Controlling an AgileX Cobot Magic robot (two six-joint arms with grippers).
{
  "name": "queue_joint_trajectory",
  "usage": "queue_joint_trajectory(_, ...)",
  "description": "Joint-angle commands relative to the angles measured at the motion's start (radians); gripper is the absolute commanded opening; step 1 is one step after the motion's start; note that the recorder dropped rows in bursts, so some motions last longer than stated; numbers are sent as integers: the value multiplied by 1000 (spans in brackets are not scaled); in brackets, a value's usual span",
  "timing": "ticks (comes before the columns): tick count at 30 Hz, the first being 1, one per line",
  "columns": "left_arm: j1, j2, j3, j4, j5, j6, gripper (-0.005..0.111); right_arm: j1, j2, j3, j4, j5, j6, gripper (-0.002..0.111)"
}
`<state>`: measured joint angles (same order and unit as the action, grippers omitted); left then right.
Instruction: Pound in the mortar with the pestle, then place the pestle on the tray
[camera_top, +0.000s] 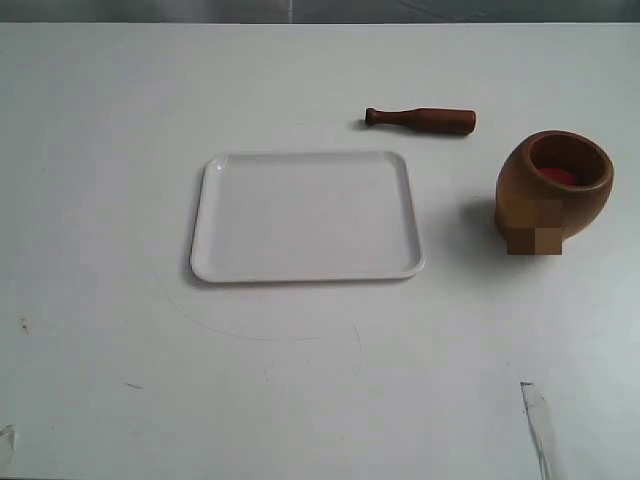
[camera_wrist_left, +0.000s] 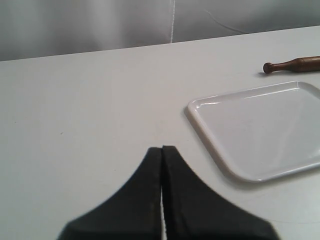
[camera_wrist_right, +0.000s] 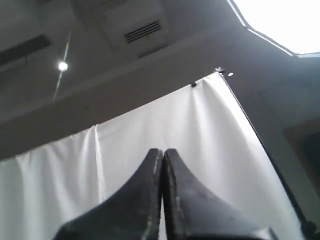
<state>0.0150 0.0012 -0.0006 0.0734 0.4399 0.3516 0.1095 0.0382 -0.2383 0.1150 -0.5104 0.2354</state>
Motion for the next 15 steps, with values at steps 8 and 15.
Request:
queue_joint_trajectory(8, -8, -1, 1, -7, -3, -8, 0, -7, 459, -449, -567, 406, -53, 0)
queue_joint_trajectory(15, -8, -1, 1, -7, -3, -8, 0, 40, 916, -717, -568, 688, -63, 0)
